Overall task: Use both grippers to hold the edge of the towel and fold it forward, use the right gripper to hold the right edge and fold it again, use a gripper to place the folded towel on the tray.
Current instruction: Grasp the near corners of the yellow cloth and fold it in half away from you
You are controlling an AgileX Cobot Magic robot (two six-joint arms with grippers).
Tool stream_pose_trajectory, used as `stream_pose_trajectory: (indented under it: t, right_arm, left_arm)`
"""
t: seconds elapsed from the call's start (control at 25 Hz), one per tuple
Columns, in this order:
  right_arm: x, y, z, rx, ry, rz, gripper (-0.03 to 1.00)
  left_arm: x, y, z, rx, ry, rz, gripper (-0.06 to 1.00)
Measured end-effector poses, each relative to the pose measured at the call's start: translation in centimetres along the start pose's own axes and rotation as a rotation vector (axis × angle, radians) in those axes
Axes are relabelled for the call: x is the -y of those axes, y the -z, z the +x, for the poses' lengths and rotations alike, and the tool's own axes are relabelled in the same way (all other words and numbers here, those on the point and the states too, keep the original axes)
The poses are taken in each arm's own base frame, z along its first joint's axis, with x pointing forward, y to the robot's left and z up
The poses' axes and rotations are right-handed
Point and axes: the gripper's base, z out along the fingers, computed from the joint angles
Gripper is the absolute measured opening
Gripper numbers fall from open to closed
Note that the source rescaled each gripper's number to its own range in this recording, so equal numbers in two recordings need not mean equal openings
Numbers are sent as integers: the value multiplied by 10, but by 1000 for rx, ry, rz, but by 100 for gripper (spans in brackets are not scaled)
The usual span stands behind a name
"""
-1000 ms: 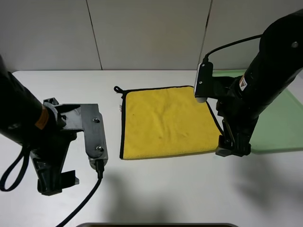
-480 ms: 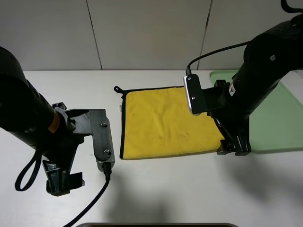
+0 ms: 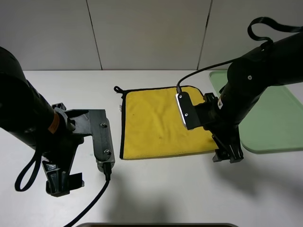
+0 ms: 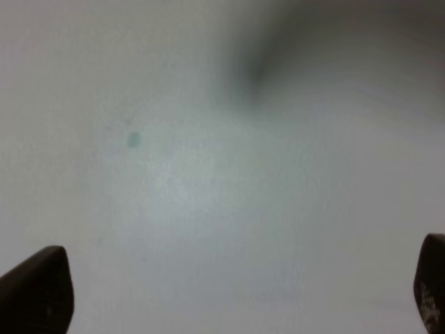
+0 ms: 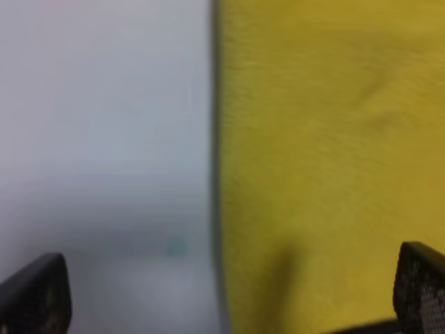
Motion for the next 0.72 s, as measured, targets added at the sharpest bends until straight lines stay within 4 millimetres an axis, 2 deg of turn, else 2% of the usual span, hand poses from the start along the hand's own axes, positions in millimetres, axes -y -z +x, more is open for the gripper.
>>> stream_pose_trajectory:
  t: [0.24, 0.48, 0.72]
  right_arm:
    - [-8, -17, 9, -27, 44, -46, 100]
    - [-6, -29, 11, -37, 66, -42, 100]
    - [-3, -41, 23, -57, 47, -62, 100]
  left_arm:
    - [0, 0, 0, 0, 0, 0, 98]
    - [0, 0, 0, -3, 0, 1, 98]
    - [0, 0, 0, -3, 0, 1, 98]
